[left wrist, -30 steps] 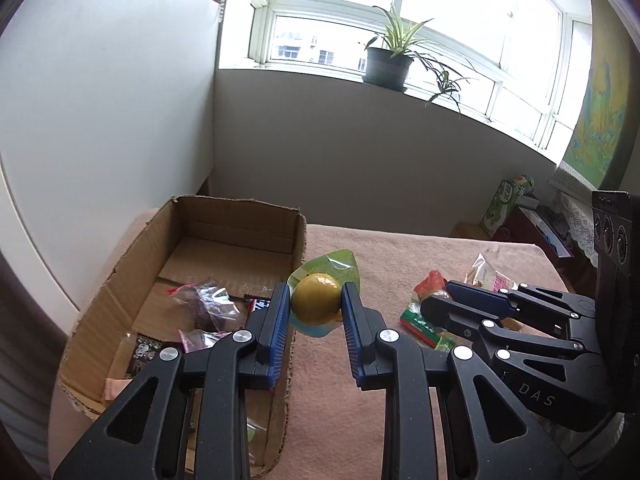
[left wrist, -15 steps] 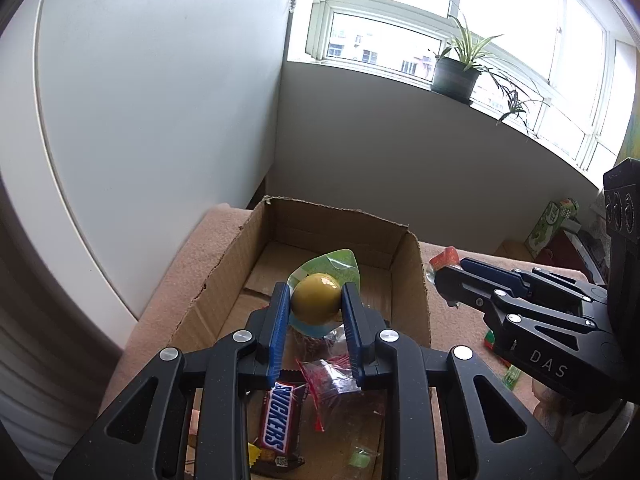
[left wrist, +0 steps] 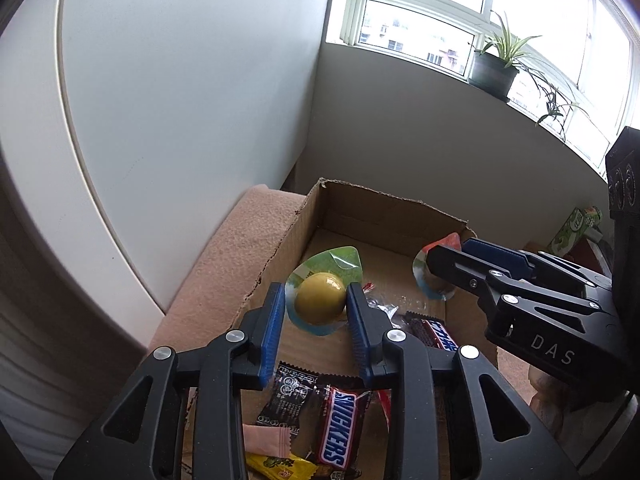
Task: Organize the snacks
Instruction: 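Carry both round snacks into the box and open both grippers, then move both tools back toward the bagged bread loaf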
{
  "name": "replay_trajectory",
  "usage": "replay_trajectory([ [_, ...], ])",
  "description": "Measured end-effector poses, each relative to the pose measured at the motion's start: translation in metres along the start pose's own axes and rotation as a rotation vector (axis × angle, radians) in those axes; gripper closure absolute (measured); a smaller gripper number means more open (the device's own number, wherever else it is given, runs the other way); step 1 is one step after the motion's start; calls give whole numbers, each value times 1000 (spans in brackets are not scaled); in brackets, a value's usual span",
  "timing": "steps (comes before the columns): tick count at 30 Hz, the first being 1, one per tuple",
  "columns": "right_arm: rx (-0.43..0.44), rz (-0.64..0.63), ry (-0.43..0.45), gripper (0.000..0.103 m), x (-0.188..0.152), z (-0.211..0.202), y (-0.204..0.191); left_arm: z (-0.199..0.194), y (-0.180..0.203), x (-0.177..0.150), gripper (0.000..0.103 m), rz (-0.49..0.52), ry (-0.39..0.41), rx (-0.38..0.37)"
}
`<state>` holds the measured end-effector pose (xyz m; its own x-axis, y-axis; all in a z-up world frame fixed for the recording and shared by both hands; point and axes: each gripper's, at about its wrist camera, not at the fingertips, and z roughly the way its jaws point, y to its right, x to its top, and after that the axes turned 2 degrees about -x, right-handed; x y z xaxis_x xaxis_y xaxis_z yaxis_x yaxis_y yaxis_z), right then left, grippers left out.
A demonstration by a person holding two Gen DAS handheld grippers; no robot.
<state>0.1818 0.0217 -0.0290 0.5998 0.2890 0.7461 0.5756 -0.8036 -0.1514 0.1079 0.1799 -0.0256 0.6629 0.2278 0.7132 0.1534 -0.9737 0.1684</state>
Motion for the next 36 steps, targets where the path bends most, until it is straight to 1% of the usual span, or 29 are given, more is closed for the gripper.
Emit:
replay_trajectory([
  [6, -15, 8, 4, 36, 0, -3, 3, -3, -11, 0, 69, -21, -1, 6],
  [12, -28, 5, 4, 36, -4, -15, 10, -12, -12, -1, 69, -22, 14, 3],
  [16, -61, -8, 9, 36, -10, -27, 16, -19, -4, -3, 69, -16, 29, -9],
  [20, -85, 3, 9, 36, -18, -43, 34, -24, 13, -4, 69, 1, 38, -34],
  [24, -122, 18, 23, 36, -26, -64, 58, -28, 33, -6, 69, 22, 43, -63],
  [27, -192, 21, 34, 36, -33, -79, 82, -30, 50, -11, 69, 47, 44, -90],
  [28, -210, 34, 33, 36, -36, -84, 93, -30, 57, -12, 69, 58, 44, -94],
  [33, -236, 148, 22, 36, -51, -105, 154, -28, 93, -21, 66, 115, 31, -129],
  [35, -255, 169, 18, 36, -56, -112, 172, -28, 109, -25, 55, 142, 28, -143],
  [36, -263, 177, 17, 36, -59, -116, 180, -28, 117, -27, 52, 155, 30, -146],
])
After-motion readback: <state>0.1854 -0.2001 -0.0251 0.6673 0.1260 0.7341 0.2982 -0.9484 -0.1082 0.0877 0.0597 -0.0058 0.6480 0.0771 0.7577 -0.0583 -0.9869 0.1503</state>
